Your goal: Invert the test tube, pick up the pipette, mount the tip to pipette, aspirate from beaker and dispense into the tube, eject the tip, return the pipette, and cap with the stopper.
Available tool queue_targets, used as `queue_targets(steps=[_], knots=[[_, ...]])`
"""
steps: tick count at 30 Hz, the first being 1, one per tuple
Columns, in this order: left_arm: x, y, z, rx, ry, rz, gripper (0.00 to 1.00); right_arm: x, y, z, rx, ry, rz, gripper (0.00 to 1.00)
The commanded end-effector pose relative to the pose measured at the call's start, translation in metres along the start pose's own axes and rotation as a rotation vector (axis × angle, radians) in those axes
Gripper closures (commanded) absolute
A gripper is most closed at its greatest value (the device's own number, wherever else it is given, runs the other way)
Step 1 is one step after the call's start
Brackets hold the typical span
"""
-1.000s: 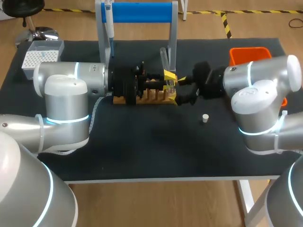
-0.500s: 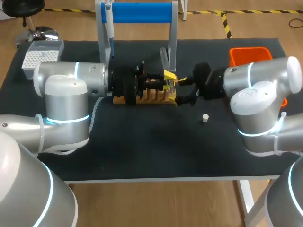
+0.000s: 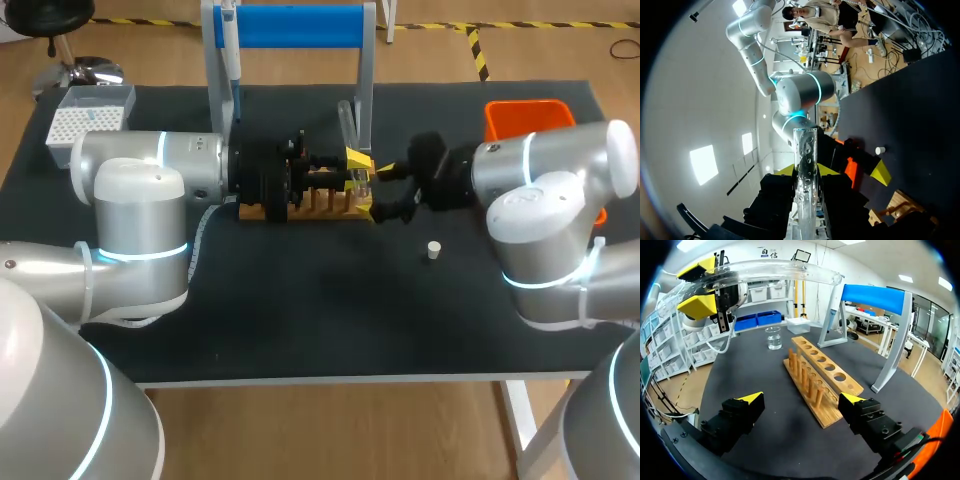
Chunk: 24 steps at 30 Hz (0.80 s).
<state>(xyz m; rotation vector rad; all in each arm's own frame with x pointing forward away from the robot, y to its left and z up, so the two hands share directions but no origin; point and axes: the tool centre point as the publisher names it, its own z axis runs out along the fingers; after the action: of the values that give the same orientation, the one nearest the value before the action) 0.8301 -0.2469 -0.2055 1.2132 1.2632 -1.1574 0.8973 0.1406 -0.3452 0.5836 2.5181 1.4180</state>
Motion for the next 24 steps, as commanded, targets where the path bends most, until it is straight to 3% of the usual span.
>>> queue_targets(steps=[1,8,17,20,24], knots=[[0.0,0.001,0.0,0.005,0.004,-0.015,1.0,0.0,-0.001,-0.001,-0.003,0.001,0.0,0.0],[-0.007,0.01,-0.009,0.019,-0.01,-0.22,1.0,0.0,-0.001,-0.001,-0.003,0.001,0.0,0.0],[-0.019,0.028,-0.023,0.045,-0.011,-0.59,1.0,0.0,-0.001,-0.001,-0.003,0.001,0.0,0.0],[-0.021,0.033,-0.022,0.051,-0.008,-0.754,1.0,0.0,-0.001,-0.001,-0.003,0.001,0.0,0.0],[-0.027,0.04,-0.017,0.069,-0.024,-0.884,1.0,0.0,-0.001,-0.001,-0.003,0.001,0.0,0.0]])
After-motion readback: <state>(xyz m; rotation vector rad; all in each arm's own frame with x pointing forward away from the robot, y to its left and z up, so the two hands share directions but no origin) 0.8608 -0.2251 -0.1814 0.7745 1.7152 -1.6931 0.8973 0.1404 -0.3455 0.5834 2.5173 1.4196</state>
